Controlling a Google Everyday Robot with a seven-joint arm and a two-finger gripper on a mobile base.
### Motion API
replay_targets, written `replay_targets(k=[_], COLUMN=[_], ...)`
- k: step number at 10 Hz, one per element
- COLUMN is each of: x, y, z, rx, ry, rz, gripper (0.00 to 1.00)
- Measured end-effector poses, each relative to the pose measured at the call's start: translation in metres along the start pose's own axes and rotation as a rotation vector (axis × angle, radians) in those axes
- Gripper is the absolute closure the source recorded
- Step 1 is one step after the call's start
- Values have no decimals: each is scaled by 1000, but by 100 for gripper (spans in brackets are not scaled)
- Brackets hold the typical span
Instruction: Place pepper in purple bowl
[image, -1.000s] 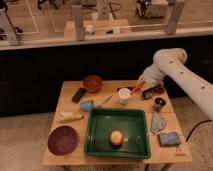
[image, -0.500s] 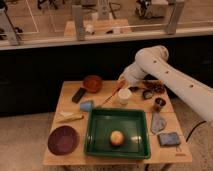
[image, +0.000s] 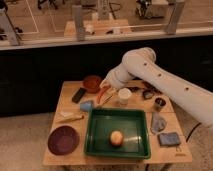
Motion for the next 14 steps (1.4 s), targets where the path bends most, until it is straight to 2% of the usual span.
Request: replay_targets(k=[5,7,10,14], x=[0,-12,-66,-153], y=[0,-1,-23,-53], z=[0,3,29,89], rx=[0,-6,-27,-64], ry=[0,-11,-55,-179], rz=[0,-40,-167,-352], gripper=[100,100,100,100])
